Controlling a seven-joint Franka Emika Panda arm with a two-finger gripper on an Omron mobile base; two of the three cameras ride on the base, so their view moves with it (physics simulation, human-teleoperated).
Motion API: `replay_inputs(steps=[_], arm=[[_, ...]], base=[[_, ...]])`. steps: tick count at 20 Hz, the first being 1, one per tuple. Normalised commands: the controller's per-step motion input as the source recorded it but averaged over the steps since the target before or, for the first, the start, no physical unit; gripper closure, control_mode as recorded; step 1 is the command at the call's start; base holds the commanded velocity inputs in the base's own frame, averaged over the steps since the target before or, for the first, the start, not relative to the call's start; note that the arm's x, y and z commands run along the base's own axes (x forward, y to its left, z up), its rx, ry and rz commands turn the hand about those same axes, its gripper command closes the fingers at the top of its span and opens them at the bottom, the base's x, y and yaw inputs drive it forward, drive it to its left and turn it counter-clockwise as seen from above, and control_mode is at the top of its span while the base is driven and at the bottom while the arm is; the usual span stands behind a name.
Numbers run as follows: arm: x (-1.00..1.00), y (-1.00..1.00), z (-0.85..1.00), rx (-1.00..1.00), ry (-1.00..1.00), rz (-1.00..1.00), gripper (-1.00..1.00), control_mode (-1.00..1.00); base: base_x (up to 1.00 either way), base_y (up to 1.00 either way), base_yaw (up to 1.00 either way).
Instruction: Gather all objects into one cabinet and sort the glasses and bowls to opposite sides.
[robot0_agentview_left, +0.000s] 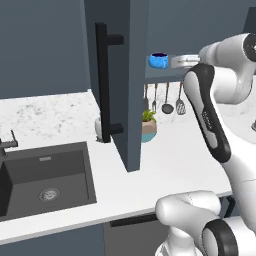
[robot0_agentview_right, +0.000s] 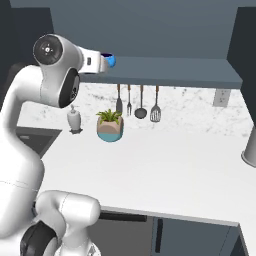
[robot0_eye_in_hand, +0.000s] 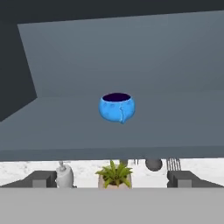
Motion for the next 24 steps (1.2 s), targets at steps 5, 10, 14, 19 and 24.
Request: replay_inputs(steps=[5,10,14,19,24], arm=[[0.63,0.03,0.0,0.0,0.0,0.0,-1.0,-1.0],[0.57,0.0,-0.03,0.0,0.0,0.0,-1.0,-1.0],[0.43,0.0,-0.11,0.0,0.0,0.04,-1.0,-1.0],[0.36,0.0,-0.18,0.0,0.0,0.05,-1.0,-1.0],[0.38,0.0,-0.11,0.0,0.0,0.04,-1.0,-1.0]], base=[[0.0,0.0,0.0],[0.0,0.0,0.0],[0.0,0.0,0.0],[0.0,0.0,0.0],[0.0,0.0,0.0]])
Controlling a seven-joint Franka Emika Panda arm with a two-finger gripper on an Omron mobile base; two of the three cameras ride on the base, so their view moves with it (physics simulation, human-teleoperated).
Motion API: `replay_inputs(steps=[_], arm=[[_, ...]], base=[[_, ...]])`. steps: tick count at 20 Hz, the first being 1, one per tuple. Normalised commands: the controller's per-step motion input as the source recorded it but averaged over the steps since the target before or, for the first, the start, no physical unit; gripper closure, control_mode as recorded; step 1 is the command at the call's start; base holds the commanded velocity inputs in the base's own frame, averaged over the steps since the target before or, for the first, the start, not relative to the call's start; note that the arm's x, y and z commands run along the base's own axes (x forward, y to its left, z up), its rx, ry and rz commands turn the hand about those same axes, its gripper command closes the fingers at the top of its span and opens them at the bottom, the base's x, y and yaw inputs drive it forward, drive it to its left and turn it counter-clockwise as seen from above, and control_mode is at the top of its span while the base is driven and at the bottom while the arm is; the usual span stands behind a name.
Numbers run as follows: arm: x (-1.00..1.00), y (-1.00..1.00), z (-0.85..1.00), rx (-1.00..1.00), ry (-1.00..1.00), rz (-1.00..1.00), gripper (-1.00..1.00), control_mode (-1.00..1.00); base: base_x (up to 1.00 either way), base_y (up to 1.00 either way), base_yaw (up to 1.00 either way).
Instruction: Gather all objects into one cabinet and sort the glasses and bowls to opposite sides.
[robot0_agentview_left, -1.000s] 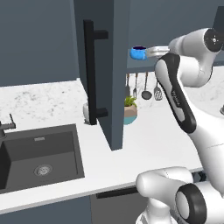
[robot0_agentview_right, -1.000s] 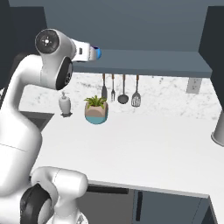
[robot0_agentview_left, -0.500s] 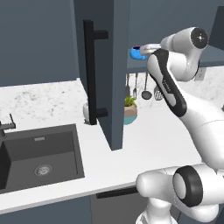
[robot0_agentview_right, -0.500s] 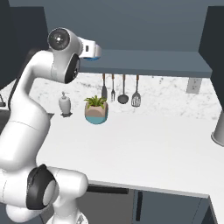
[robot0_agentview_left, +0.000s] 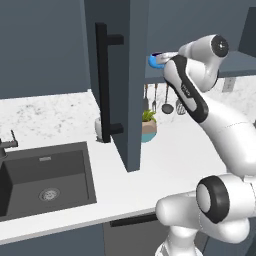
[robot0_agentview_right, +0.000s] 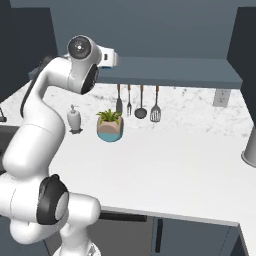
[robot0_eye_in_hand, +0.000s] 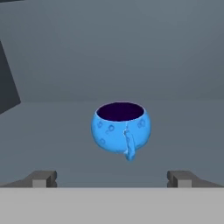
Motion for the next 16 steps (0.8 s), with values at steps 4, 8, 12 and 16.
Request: replay_inputs(steps=[4,8,12,16], arm=[[0.31,0.0,-0.01,0.0,0.01,0.02,-1.0,-1.0],[0.33,0.0,-0.07,0.0,0.0,0.01,-1.0,-1.0],[0.27,0.0,-0.14,0.0,0.0,0.01,-1.0,-1.0],[0.25,0.0,-0.14,0.0,0.0,0.0,-1.0,-1.0]], base=[[0.0,0.0,0.0],[0.0,0.0,0.0],[0.0,0.0,0.0],[0.0,0.0,0.0]])
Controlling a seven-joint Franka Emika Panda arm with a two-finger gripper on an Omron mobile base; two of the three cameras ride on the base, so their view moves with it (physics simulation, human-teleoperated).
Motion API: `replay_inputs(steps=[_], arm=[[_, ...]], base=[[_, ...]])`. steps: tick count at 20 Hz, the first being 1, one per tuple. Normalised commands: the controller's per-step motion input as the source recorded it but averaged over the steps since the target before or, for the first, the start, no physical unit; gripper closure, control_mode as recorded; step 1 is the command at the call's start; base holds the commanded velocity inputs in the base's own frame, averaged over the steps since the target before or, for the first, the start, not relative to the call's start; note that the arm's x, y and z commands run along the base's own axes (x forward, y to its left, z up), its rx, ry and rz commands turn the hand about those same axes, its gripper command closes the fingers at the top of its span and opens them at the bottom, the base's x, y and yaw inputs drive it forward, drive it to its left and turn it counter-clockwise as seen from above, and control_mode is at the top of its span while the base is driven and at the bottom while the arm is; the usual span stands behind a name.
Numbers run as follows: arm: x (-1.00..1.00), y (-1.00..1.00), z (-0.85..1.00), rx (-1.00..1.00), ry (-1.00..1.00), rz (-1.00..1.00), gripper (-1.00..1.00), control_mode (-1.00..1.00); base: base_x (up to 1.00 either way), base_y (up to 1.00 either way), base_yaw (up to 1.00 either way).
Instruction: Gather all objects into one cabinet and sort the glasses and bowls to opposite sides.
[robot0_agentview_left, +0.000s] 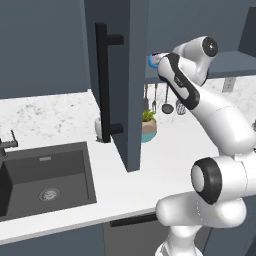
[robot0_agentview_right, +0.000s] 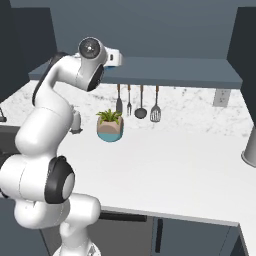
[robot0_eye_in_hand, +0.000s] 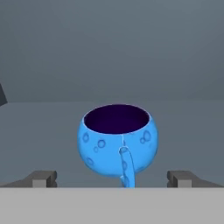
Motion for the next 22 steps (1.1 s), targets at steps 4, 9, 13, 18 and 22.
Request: replay_inputs(steps=[4,9,13,18,22], arm=[[0.16,0.0,-0.12,0.0,0.0,0.0,-1.0,-1.0],[0.01,0.0,-0.05,0.0,0.0,0.01,-1.0,-1.0],[0.03,0.0,-0.04,0.0,0.0,0.0,-1.0,-1.0],[0.14,-0.02,-0.03,0.0,0.0,0.0,-1.0,-1.0],[0.09,-0.01,-0.03,0.0,0.0,0.0,-1.0,-1.0]], base=[[0.0,0.0,0.0],[0.0,0.0,0.0],[0.0,0.0,0.0],[0.0,0.0,0.0],[0.0,0.0,0.0]])
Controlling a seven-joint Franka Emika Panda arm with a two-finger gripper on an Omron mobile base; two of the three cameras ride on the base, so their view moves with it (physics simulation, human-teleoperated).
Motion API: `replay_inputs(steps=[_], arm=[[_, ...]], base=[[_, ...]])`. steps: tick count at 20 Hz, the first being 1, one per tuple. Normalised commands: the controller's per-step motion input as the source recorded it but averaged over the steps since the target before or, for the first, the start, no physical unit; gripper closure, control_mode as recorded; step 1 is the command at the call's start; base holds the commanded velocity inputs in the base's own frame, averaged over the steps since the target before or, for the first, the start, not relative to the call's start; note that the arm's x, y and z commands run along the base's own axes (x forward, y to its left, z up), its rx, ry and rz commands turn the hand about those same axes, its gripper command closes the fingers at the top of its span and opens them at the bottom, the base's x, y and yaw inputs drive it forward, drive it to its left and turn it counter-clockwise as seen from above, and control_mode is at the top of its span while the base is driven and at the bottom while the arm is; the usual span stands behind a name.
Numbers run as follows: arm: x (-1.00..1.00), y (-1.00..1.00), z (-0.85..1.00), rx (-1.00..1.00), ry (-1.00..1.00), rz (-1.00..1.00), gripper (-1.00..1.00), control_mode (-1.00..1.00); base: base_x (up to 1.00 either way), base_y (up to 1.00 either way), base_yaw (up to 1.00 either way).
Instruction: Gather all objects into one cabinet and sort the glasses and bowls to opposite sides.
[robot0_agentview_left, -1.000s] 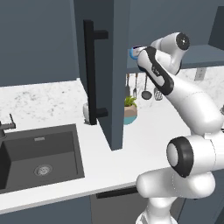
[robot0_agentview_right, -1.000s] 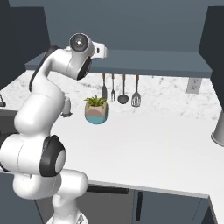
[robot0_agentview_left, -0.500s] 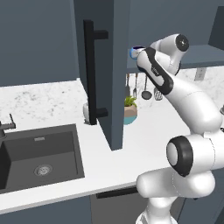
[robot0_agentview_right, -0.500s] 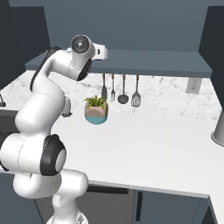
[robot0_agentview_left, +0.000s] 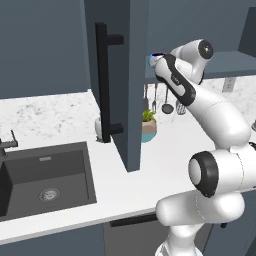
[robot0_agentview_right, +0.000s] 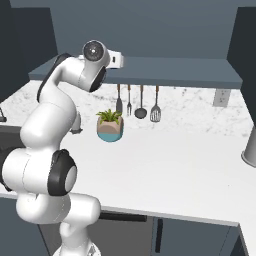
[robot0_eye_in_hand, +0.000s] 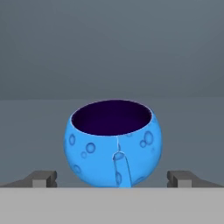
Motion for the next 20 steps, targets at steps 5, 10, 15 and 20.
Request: replay_inputs(steps=[5,10,15,20], arm=[[0.01,0.0,-0.05,0.0,0.0,0.0,-1.0,-1.0],[0.02,0.0,-0.01,0.0,0.0,0.0,-1.0,-1.0],[0.0,0.0,0.0,0.0,0.0,0.0,-1.0,-1.0],[0.0,0.0,0.0,0.0,0.0,0.0,-1.0,-1.0]], base=[[0.0,0.0,0.0],[0.0,0.0,0.0],[0.0,0.0,0.0],[0.0,0.0,0.0]])
